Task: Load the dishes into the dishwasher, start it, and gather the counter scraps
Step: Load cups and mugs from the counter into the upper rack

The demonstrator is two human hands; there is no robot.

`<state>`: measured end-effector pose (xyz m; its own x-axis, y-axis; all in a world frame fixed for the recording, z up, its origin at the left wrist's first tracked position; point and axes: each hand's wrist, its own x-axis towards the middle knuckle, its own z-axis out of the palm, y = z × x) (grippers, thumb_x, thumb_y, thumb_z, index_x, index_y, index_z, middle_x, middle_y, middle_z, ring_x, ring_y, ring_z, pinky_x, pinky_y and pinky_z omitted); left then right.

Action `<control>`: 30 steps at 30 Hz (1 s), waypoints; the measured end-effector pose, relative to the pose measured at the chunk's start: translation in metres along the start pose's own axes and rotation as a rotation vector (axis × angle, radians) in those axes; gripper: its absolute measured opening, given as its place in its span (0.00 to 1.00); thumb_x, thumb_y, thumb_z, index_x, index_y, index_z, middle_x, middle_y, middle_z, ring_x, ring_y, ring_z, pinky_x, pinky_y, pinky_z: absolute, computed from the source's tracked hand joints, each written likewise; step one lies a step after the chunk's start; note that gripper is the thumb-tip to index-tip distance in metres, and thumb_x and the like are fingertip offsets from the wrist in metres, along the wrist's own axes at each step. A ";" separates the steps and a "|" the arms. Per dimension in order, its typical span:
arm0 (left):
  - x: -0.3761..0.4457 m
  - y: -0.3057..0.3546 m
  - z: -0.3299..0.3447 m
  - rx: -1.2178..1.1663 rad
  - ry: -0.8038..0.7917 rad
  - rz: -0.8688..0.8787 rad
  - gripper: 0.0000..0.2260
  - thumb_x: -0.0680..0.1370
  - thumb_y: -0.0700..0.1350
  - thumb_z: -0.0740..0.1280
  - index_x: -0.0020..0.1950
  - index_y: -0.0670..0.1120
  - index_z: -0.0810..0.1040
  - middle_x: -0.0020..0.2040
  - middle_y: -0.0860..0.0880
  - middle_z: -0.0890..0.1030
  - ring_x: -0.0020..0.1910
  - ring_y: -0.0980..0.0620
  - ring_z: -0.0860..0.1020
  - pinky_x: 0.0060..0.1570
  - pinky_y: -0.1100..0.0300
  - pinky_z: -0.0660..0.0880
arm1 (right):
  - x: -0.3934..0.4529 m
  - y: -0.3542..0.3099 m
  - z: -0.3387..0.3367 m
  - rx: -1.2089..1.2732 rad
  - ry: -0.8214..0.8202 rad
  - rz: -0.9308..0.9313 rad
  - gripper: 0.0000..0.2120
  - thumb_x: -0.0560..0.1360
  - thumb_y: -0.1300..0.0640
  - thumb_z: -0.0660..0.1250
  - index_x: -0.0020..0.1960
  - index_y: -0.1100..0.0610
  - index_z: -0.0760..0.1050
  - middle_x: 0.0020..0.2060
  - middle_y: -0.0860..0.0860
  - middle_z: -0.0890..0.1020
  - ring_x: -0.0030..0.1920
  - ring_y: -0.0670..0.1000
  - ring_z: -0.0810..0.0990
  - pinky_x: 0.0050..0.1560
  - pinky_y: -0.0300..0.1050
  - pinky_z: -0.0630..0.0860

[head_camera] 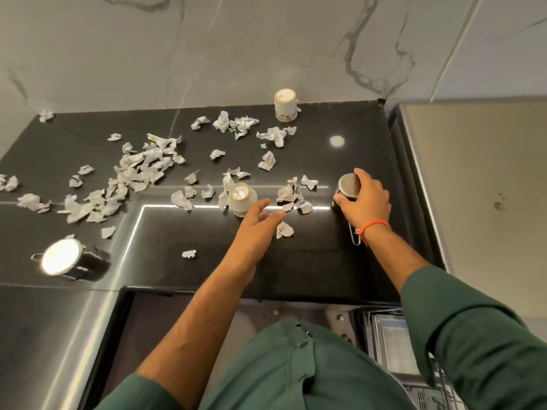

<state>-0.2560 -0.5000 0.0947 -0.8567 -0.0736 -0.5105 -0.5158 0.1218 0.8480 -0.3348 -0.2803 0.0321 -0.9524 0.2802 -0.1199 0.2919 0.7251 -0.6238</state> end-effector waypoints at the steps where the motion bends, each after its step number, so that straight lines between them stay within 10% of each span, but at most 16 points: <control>1: 0.000 0.001 0.001 0.003 -0.016 0.004 0.24 0.81 0.52 0.67 0.77 0.56 0.66 0.70 0.50 0.74 0.66 0.53 0.74 0.70 0.49 0.70 | -0.004 -0.001 -0.002 0.017 0.013 -0.007 0.36 0.73 0.46 0.74 0.77 0.47 0.63 0.69 0.55 0.72 0.68 0.62 0.69 0.66 0.61 0.68; 19: -0.040 -0.009 0.146 0.232 -0.725 0.015 0.22 0.82 0.53 0.67 0.75 0.56 0.69 0.64 0.57 0.78 0.65 0.54 0.76 0.70 0.50 0.71 | -0.175 0.092 -0.098 0.078 0.257 0.207 0.40 0.70 0.47 0.78 0.77 0.48 0.63 0.68 0.51 0.74 0.67 0.56 0.71 0.67 0.57 0.70; 30: -0.116 -0.046 0.245 0.479 -0.901 -0.015 0.15 0.81 0.52 0.67 0.69 0.56 0.75 0.62 0.51 0.81 0.59 0.55 0.80 0.61 0.55 0.75 | -0.274 0.226 -0.139 0.037 0.304 0.342 0.41 0.67 0.45 0.79 0.75 0.50 0.66 0.68 0.51 0.75 0.67 0.55 0.73 0.66 0.61 0.71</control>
<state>-0.1330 -0.2548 0.0798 -0.4300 0.6697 -0.6055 -0.3031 0.5247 0.7955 0.0037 -0.1058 0.0318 -0.7314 0.6753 -0.0947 0.5762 0.5377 -0.6155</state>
